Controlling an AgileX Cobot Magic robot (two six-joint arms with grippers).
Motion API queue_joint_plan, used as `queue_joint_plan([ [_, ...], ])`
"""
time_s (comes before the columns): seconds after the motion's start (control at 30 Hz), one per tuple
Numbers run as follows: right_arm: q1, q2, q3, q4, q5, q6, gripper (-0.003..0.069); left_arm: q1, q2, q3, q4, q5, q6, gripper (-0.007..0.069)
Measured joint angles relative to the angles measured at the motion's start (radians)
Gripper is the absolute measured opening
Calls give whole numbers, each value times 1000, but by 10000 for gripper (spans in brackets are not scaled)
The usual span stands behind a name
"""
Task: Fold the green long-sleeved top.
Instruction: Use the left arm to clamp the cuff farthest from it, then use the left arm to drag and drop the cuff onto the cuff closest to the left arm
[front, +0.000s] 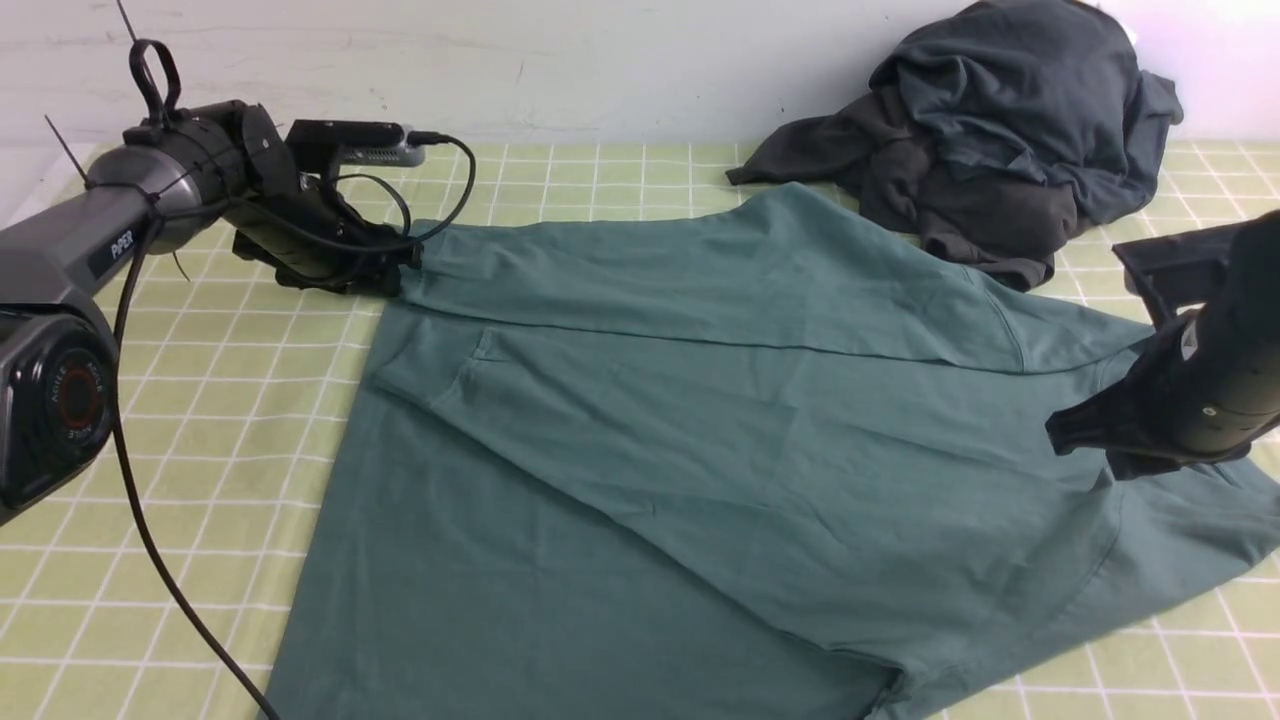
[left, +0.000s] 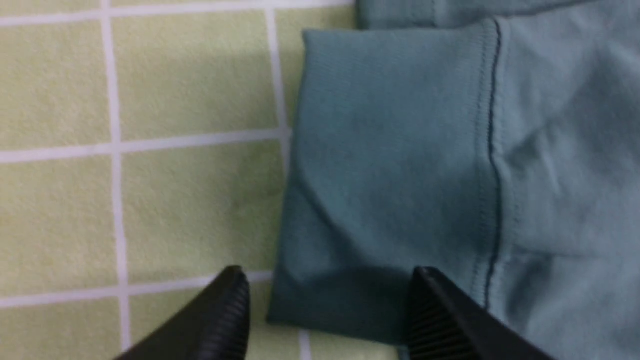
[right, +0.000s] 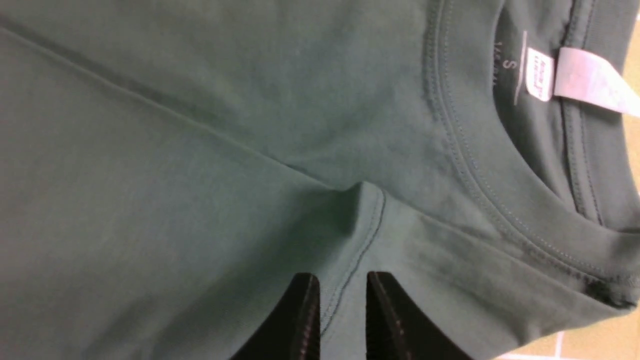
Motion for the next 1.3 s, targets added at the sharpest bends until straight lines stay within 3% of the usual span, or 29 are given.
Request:
queue_joint_plan([
  [0.1,0,0,0,10,0,-13,136,0,2,-1,-1,-3,-17,395],
  [0.2,0,0,0,22,0,-22,136,0,3,-1,-5,-6,-38,266],
  [0.3,0,0,0,25,0,-26,136,0,4,-1,-4,-10,-41,84],
  [0.37,0,0,0,27,0,-29,136,-1,1,-1,-6,-4,-41,35],
  [0.53,0,0,0,28,0,-56,136,-14,-64,-1,8,113,-39,20],
  [0.8,0,-75,0,17,1,-68,136,-86,-309,6,26,495,-36,20],
  [1.07,0,-133,0,25,3,-76,136,-128,-494,282,124,525,-87,20],
  [1.3,0,-133,0,149,1,-131,136,-151,-629,565,118,526,-84,22],
])
